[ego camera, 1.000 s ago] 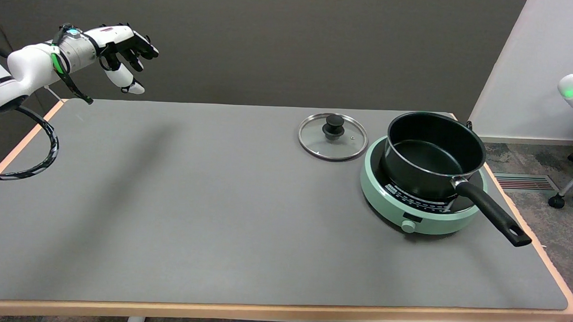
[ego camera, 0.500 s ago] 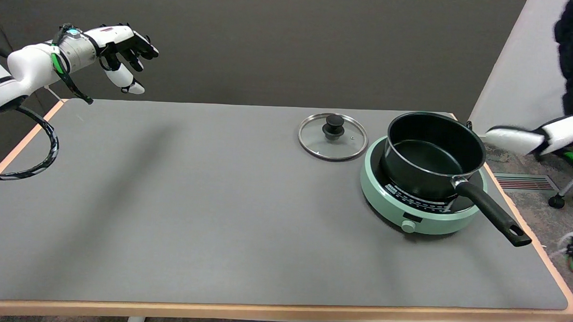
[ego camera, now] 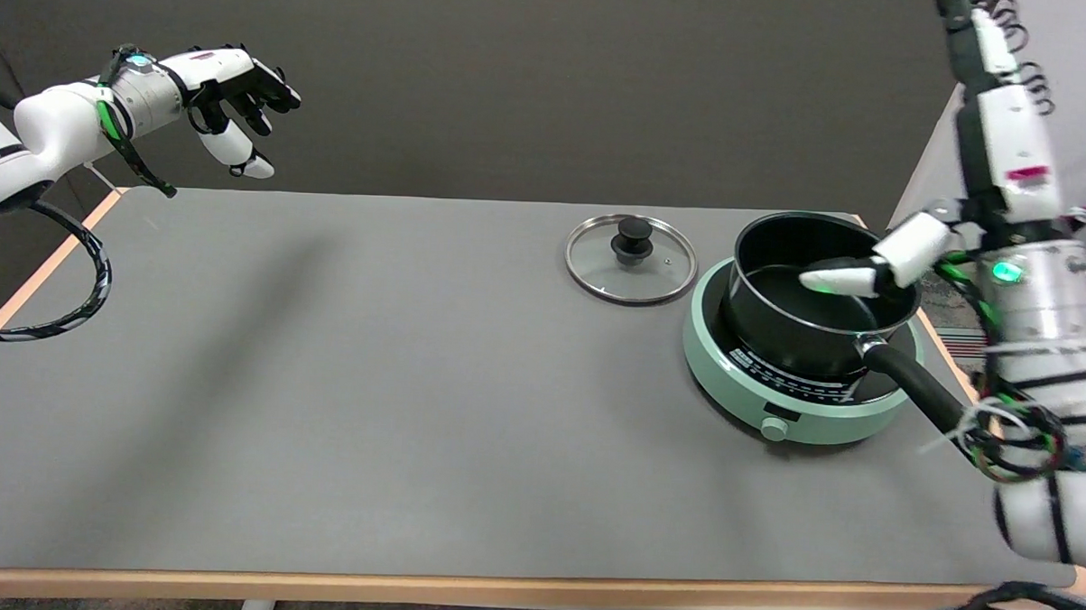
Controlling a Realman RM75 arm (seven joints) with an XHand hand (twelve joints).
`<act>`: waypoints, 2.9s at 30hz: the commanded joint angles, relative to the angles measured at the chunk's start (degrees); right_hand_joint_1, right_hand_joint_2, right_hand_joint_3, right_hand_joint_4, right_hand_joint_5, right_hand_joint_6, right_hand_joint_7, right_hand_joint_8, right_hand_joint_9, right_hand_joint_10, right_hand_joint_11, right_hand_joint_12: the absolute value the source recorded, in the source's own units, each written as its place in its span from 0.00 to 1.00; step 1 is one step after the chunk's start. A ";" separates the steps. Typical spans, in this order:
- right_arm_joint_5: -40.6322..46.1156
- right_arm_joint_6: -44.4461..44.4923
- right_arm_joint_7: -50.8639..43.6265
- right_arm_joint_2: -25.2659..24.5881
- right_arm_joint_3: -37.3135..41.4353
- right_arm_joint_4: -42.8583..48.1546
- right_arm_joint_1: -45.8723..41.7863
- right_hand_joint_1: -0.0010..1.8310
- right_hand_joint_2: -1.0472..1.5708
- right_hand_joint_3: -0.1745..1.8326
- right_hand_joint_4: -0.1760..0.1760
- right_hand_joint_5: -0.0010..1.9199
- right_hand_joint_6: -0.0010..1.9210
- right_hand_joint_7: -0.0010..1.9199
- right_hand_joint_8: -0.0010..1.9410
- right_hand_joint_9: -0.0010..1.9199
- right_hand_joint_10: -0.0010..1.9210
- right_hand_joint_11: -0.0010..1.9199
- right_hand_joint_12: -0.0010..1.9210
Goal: Pick up the pot.
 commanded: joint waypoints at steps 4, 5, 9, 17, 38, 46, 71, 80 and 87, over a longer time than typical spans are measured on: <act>5.11 27.59 -32.34 0.27 -19.69 -0.73 13.93 0.74 0.15 0.47 0.00 0.03 0.03 0.03 0.03 0.03 0.03 0.03 0.03; 5.00 29.30 -32.70 0.45 -20.70 -0.88 14.50 0.74 0.15 0.47 0.00 0.02 0.02 0.02 0.02 0.02 0.02 0.02 0.02; -2.96 39.24 -33.10 1.14 -29.76 -2.66 19.04 0.74 0.16 0.46 0.00 0.02 0.02 0.02 0.02 0.02 0.02 0.02 0.02; -29.31 54.03 -31.10 -5.77 -42.95 -12.54 29.39 0.74 0.17 0.42 0.00 0.02 0.02 0.02 0.02 0.02 0.02 0.02 0.02; -92.65 89.06 -14.62 -22.64 -72.57 -30.18 31.43 0.72 0.19 0.45 0.00 0.03 0.03 0.03 0.03 0.03 0.03 0.03 0.03; -103.19 104.73 -22.06 -22.91 -81.64 -28.55 25.80 0.72 0.19 0.44 0.00 0.03 0.03 0.03 0.03 0.03 0.03 0.03 0.03; -114.36 137.81 -26.36 -21.57 -91.98 -27.62 9.44 0.74 0.18 0.47 0.13 0.03 0.03 0.03 0.03 0.03 0.03 0.03 0.03; -104.20 137.97 -26.52 -17.91 -90.02 -19.53 8.67 0.74 0.17 0.48 0.12 0.03 0.03 0.03 0.03 0.03 0.03 0.03 0.03; -101.26 138.05 -26.60 -15.60 -87.06 -11.82 7.79 0.75 0.16 0.46 0.00 0.03 0.03 0.03 0.03 0.03 0.03 0.03 0.03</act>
